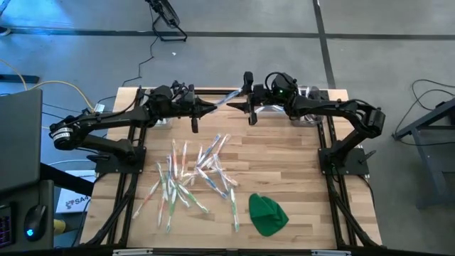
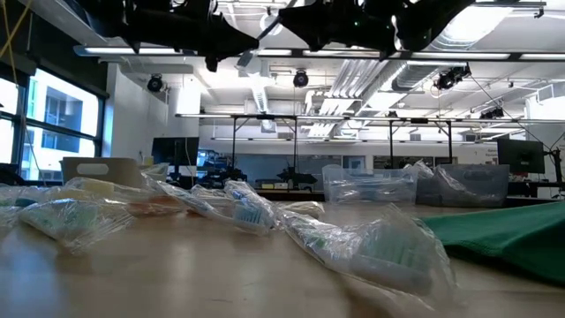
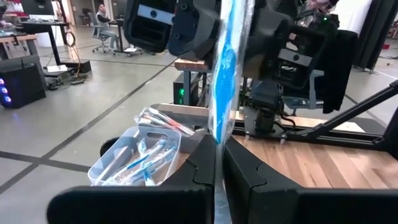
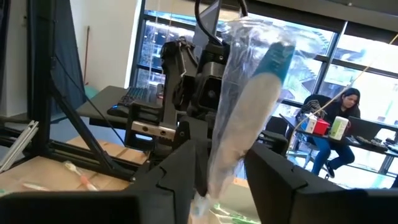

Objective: Pick & Place Toothbrushes
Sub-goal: Put the blue toothbrush into the transparent bin

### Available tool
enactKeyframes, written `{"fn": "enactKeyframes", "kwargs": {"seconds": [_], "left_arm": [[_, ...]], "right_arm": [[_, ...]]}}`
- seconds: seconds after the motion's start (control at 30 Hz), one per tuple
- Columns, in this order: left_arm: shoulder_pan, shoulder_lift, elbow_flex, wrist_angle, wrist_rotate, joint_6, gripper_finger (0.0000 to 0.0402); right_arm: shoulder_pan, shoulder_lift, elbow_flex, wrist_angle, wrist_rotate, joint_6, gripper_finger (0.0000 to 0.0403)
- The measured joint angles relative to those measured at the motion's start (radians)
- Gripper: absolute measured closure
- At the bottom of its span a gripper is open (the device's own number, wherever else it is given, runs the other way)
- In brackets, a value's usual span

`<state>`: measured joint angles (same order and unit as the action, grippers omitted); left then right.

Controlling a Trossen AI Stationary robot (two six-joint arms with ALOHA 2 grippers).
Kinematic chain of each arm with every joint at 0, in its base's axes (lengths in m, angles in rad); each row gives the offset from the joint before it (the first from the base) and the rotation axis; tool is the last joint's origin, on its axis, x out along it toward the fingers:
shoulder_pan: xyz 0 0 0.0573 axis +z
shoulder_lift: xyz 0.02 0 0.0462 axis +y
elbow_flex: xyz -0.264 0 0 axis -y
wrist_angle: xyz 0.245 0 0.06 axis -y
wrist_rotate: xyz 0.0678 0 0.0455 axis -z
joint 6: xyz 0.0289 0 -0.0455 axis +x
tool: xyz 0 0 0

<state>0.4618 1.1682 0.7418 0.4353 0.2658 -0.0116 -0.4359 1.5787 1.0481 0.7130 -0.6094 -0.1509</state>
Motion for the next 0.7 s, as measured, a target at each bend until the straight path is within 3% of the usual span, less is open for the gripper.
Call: {"fn": "enactKeyframes", "kwargs": {"seconds": [0.2, 0.3, 0.7], "left_arm": [[-0.001, 0.045, 0.000, 0.026, -0.004, -0.012, 0.0396], [0.000, 0.068, 0.000, 0.019, -0.009, -0.018, 0.0396], [0.002, 0.074, -0.001, 0.067, -0.009, -0.018, 0.0396]], "right_arm": [[0.017, 0.000, 0.000, -0.004, 0.011, -0.010, 0.0218], [0.018, 0.000, 0.000, -0.003, 0.028, -0.010, 0.0209], [0.003, 0.000, 0.001, -0.044, 0.061, -0.014, 0.0293]]}}
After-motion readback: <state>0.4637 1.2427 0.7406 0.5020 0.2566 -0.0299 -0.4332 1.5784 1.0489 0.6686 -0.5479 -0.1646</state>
